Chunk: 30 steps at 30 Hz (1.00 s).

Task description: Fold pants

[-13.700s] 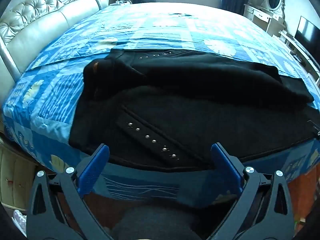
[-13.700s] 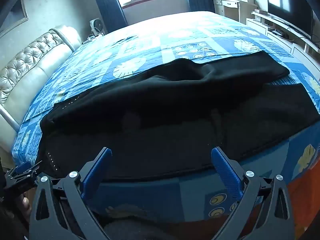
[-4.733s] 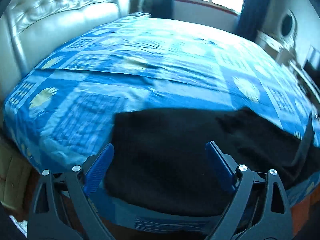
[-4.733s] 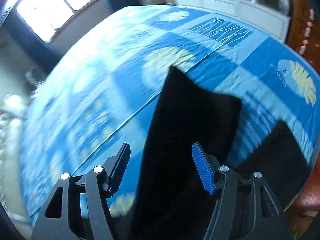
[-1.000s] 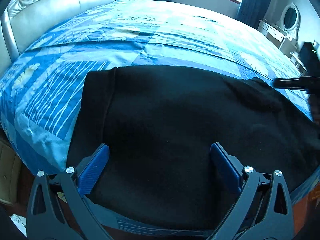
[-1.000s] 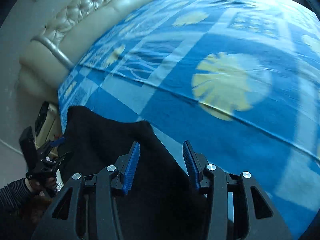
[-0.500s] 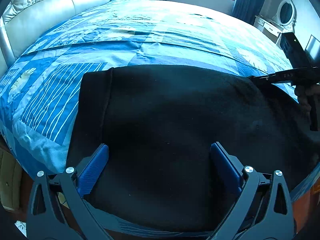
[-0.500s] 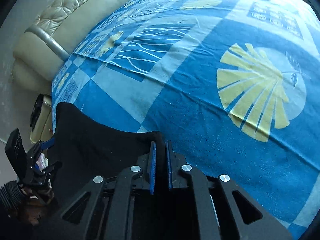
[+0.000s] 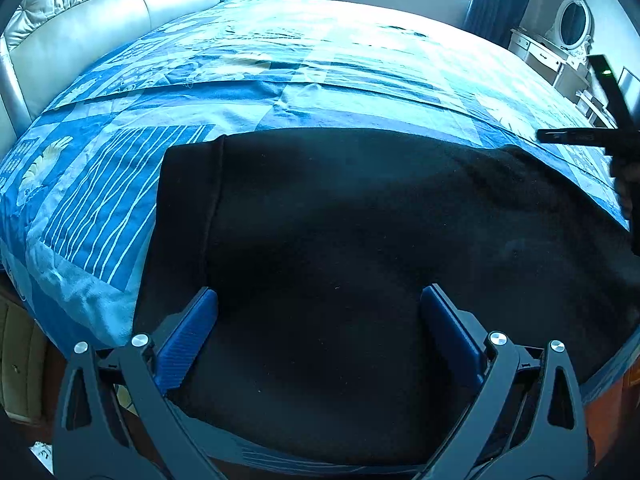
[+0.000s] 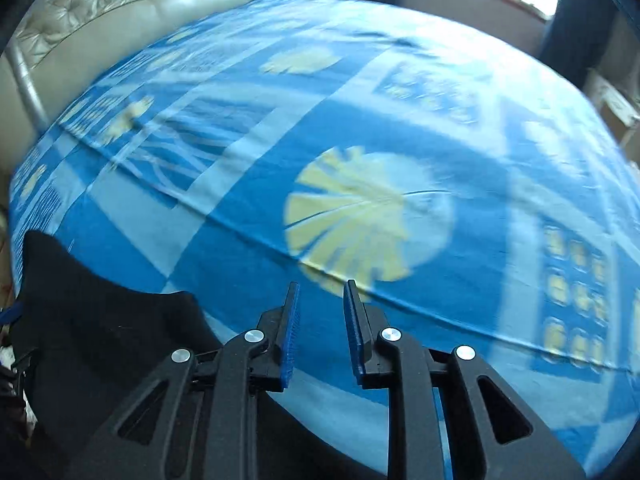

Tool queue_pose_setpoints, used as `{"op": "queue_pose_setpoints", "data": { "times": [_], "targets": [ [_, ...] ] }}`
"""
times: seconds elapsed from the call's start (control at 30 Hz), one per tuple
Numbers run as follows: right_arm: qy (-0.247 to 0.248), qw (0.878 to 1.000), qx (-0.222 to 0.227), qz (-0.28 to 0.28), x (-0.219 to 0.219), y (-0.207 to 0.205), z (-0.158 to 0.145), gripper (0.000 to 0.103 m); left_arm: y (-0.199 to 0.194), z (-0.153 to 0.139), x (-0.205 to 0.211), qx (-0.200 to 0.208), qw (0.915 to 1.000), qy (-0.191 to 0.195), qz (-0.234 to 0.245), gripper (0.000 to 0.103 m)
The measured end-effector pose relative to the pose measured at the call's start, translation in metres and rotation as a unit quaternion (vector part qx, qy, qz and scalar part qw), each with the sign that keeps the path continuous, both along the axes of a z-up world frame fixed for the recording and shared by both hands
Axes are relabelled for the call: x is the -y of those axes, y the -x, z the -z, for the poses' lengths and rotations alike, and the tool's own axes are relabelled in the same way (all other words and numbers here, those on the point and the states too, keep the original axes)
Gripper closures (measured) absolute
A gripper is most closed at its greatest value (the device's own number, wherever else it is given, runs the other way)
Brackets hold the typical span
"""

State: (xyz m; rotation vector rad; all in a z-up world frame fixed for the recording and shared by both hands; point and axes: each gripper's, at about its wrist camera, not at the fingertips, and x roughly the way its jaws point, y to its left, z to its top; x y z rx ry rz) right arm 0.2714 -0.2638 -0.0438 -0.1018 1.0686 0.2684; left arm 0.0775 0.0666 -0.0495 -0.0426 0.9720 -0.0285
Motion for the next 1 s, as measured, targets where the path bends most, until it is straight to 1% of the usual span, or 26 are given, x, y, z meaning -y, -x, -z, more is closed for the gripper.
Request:
{"op": "queue_pose_setpoints", "data": {
  "times": [0.03, 0.1, 0.13, 0.17, 0.3, 0.37, 0.4, 0.43, 0.47, 0.5, 0.53, 0.6, 0.63, 0.67, 0.7, 0.73, 0.77, 0.83, 0.87, 0.93, 1.0],
  "targets": [
    [-0.001, 1.0, 0.007, 0.01, 0.007, 0.005, -0.006, 0.08, 0.0, 0.0, 0.0, -0.001, 1.0, -0.001, -0.001, 0.002],
    [-0.004, 1.0, 0.014, 0.025, 0.022, 0.018, -0.016, 0.069, -0.001, 0.0, 0.0, -0.003, 1.0, -0.001, -0.001, 0.002],
    [-0.003, 0.999, 0.017, 0.033, 0.028, 0.024, -0.019, 0.061, -0.002, 0.0, 0.0, -0.003, 1.0, -0.001, -0.001, 0.002],
    [-0.002, 0.999, 0.023, 0.044, 0.038, 0.032, -0.023, 0.058, -0.002, 0.0, 0.0, -0.005, 1.0, -0.002, -0.001, 0.002],
    [-0.011, 0.995, 0.019, 0.098, 0.104, 0.069, -0.027, 0.058, -0.002, -0.001, 0.0, -0.008, 1.0, -0.003, -0.002, 0.002],
    [-0.02, 0.988, 0.015, 0.154, 0.162, 0.098, -0.026, 0.058, -0.002, -0.001, 0.0, -0.009, 0.9999, -0.004, -0.003, 0.002],
    [-0.023, 0.985, 0.011, 0.173, 0.18, 0.106, -0.026, 0.058, -0.002, -0.001, 0.0, -0.01, 0.9999, -0.004, -0.003, 0.002],
    [-0.034, 0.977, 0.005, 0.21, 0.216, 0.123, -0.024, 0.057, -0.002, -0.001, 0.0, -0.01, 0.9999, -0.004, -0.003, 0.002],
    [-0.046, 0.969, 0.001, 0.243, 0.247, 0.138, -0.023, 0.057, -0.002, -0.001, 0.0, -0.01, 0.9999, -0.004, -0.003, 0.002],
    [-0.058, 0.956, -0.003, 0.288, 0.287, 0.159, -0.022, 0.057, -0.002, -0.001, 0.0, -0.01, 0.9999, -0.005, -0.003, 0.002],
    [-0.064, 0.945, -0.005, 0.32, 0.314, 0.174, -0.02, 0.057, -0.002, -0.001, 0.0, -0.01, 0.9999, -0.005, -0.004, 0.002],
    [-0.079, 0.916, 0.003, 0.393, 0.376, 0.215, -0.022, 0.057, -0.003, 0.0, 0.0, -0.011, 0.9999, -0.006, -0.006, 0.002],
    [-0.082, 0.903, 0.005, 0.422, 0.399, 0.232, -0.022, 0.057, -0.003, 0.0, 0.0, -0.011, 0.9999, -0.006, -0.007, 0.002],
    [-0.089, 0.886, 0.008, 0.454, 0.425, 0.25, -0.021, 0.057, -0.003, 0.0, -0.001, -0.01, 0.9999, -0.006, -0.008, 0.002],
    [-0.1, 0.873, 0.01, 0.477, 0.443, 0.265, -0.02, 0.057, -0.003, 0.0, 0.0, -0.01, 0.9999, -0.007, -0.009, 0.002],
    [-0.132, 0.848, 0.012, 0.513, 0.471, 0.288, -0.015, 0.057, -0.003, 0.0, 0.0, -0.01, 0.9999, -0.007, -0.01, 0.002],
    [-0.152, 0.834, 0.014, 0.53, 0.483, 0.3, -0.012, 0.057, -0.003, 0.0, 0.0, -0.01, 0.9999, -0.007, -0.011, 0.002],
    [-0.208, 0.797, 0.013, 0.567, 0.508, 0.329, 0.002, 0.057, -0.004, 0.0, 0.0, -0.01, 0.9998, -0.007, -0.013, 0.002],
    [-0.228, 0.785, 0.014, 0.575, 0.513, 0.337, 0.008, 0.057, -0.004, 0.0, 0.001, -0.01, 0.9998, -0.007, -0.013, 0.002],
    [-0.267, 0.768, 0.012, 0.582, 0.517, 0.35, 0.022, 0.057, -0.005, 0.0, 0.0, -0.011, 0.9998, -0.006, -0.014, 0.002],
    [-0.286, 0.762, 0.009, 0.581, 0.513, 0.353, 0.033, 0.057, -0.005, 0.0, 0.0, -0.01, 0.9998, -0.007, -0.014, 0.002]
  ]
}}
